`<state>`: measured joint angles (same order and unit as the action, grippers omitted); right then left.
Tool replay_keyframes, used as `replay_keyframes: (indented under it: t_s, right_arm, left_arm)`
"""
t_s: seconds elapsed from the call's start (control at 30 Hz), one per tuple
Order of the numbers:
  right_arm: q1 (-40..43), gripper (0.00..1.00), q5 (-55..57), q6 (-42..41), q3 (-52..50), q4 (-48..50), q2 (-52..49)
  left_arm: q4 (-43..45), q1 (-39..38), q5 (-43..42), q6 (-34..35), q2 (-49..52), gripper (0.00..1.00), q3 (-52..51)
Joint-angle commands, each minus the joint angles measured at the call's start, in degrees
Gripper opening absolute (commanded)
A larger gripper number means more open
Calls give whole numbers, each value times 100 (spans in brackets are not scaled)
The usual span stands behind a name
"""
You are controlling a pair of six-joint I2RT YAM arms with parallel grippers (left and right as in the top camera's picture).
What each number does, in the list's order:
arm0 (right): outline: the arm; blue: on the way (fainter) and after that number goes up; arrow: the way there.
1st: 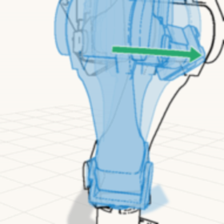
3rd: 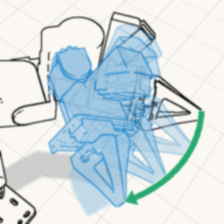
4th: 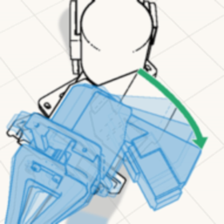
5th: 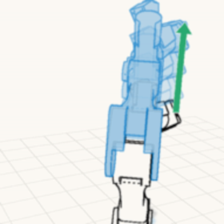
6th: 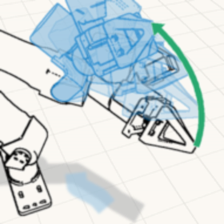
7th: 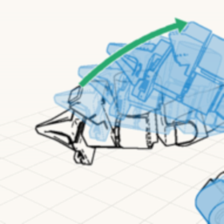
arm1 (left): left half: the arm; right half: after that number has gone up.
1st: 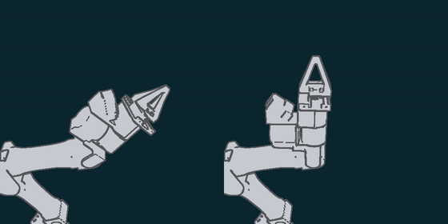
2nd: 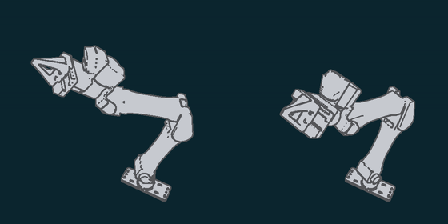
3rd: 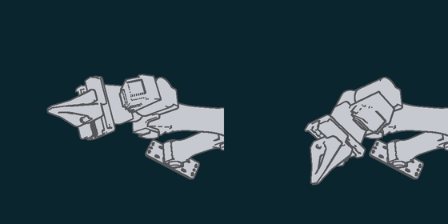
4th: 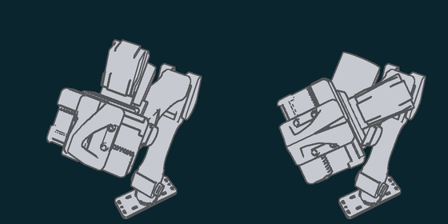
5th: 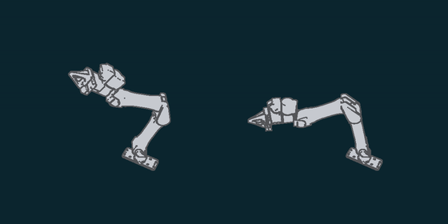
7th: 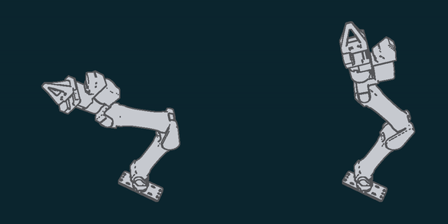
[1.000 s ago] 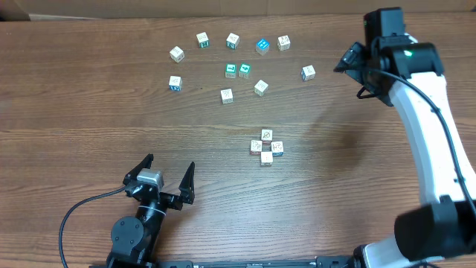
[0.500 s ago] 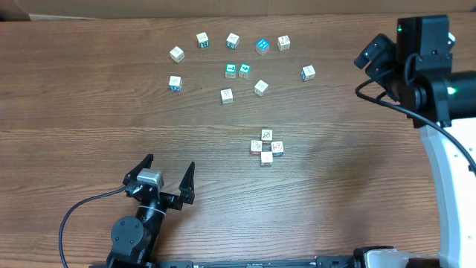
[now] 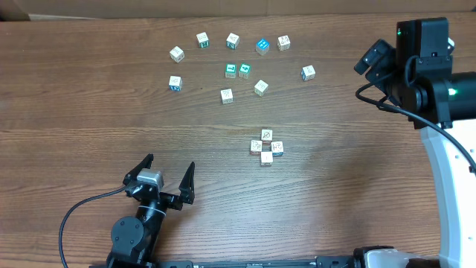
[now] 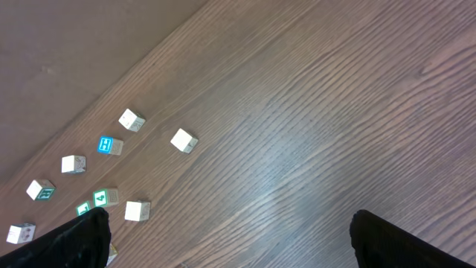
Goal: Form a circle
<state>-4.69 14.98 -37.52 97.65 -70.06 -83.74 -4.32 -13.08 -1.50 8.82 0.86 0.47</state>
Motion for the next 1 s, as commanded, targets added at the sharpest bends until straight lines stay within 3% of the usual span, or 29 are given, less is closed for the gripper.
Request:
replay_keyframes:
  t_s: [0.0,0.3,0.67,0.97]
  right_arm:
    - [-11,100,44,4,-87,31,127]
    - [-11,100,37,2,-1808,1276,463]
    - [-11,100,31,35,-3235,1467,671]
    - [-11,100,-885,1534,-3805,2826,673]
  left_arm:
    - [-7,33,-83,39,-66,99,-17]
    - [-7,33,-83,42,-66,99,-17]
    - [-7,33,-83,39,-66,100,-17]
    - [-7,33,-83,39,-66,99,-17]
